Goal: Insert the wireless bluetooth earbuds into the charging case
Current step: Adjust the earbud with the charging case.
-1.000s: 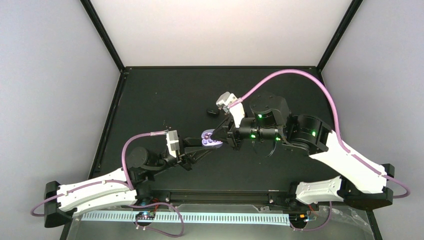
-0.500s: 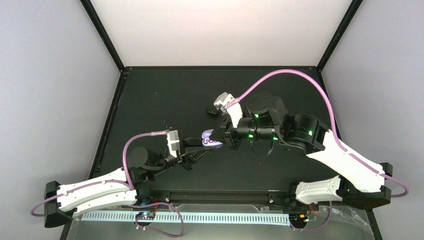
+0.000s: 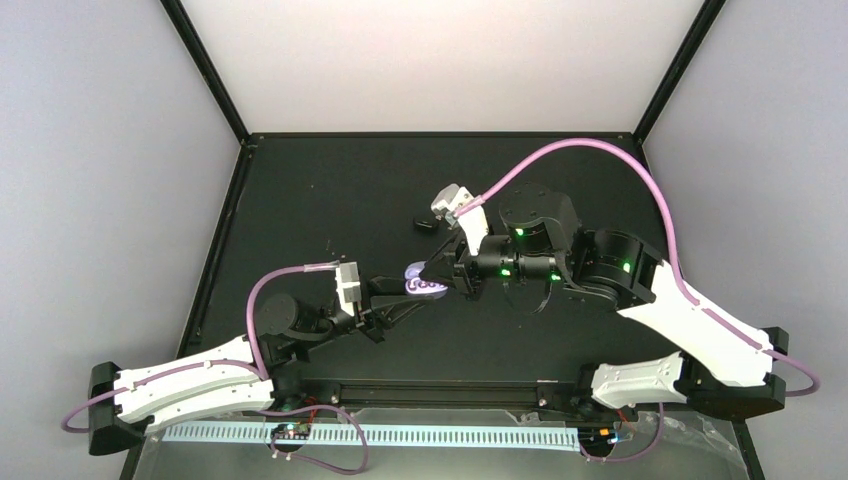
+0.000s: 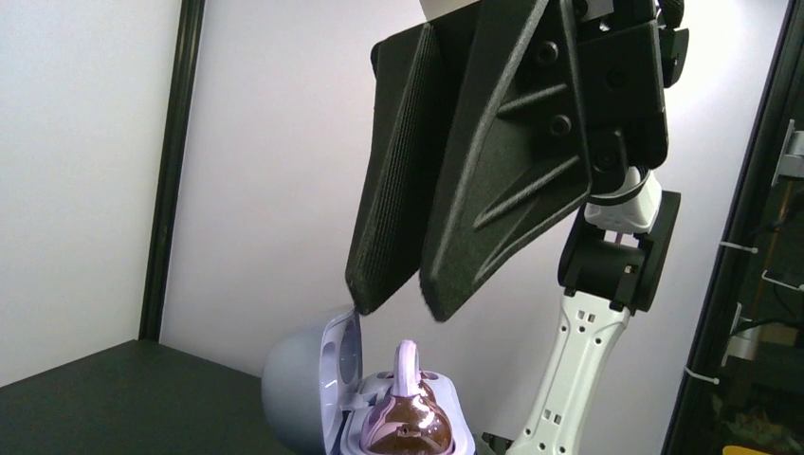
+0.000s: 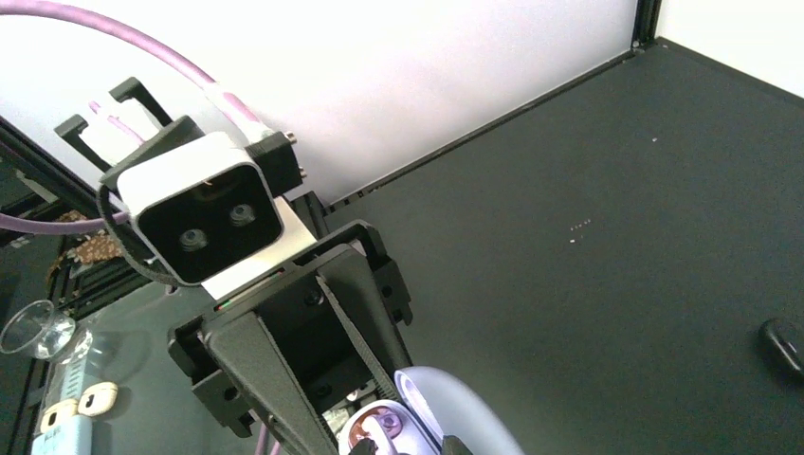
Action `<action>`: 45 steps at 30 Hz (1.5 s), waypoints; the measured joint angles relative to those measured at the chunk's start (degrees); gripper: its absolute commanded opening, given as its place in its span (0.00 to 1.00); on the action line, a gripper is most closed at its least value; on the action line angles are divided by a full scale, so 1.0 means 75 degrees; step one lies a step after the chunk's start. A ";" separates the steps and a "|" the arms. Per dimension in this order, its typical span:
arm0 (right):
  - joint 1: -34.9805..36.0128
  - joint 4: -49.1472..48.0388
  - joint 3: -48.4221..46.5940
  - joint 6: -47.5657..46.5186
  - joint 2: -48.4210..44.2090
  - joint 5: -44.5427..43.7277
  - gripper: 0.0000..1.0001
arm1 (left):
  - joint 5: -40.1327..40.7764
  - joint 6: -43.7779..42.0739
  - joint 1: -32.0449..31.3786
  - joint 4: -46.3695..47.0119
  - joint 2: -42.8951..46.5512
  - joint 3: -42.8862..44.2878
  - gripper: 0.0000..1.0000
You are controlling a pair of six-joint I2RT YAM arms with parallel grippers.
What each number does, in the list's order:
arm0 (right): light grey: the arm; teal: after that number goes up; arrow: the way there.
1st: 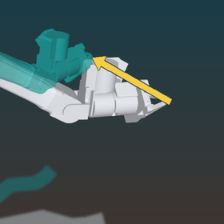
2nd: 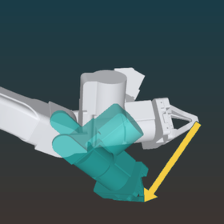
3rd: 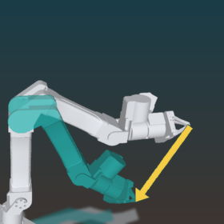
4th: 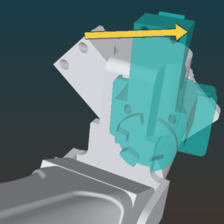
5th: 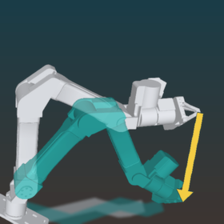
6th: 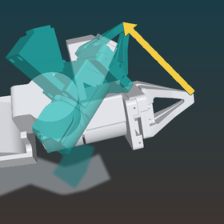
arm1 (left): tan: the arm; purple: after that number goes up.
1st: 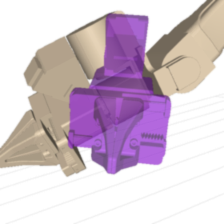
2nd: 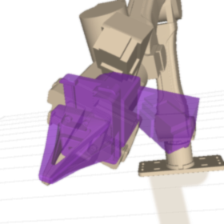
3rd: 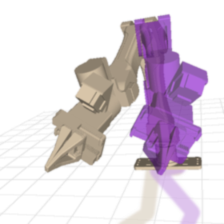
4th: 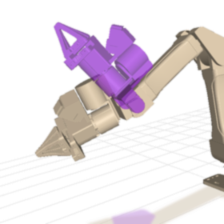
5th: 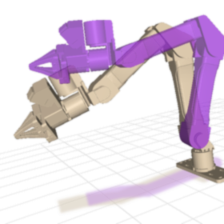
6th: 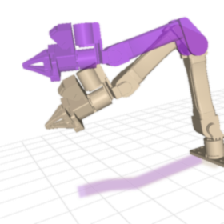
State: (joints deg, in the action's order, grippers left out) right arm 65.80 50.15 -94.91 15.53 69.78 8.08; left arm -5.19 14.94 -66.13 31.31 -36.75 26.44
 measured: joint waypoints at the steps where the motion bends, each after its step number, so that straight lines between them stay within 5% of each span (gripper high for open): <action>1: 0.0000 -0.0032 0.0003 0.0000 -0.0029 0.0017 0.17 | -0.0026 0.0000 0.0000 0.0003 0.0000 0.0000 0.01; 18: 0.0000 0.0000 0.0003 -0.0239 0.0146 0.0842 0.12 | -0.0428 0.0003 0.0000 0.0003 -0.0099 -0.0003 0.02; 27: 0.0000 0.0213 0.0003 -0.0452 0.0221 0.0941 0.01 | -0.0624 0.0006 0.0000 0.0003 -0.0099 -0.0003 0.02; 45: 0.0003 -0.0134 0.0318 -0.0699 -0.0090 0.1087 0.01 | -0.0758 0.0210 0.0000 0.0233 -0.0099 -0.0003 0.02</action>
State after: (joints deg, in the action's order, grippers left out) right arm 65.82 49.15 -92.53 10.28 69.10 16.23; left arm -10.87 16.51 -66.13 33.06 -37.50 26.41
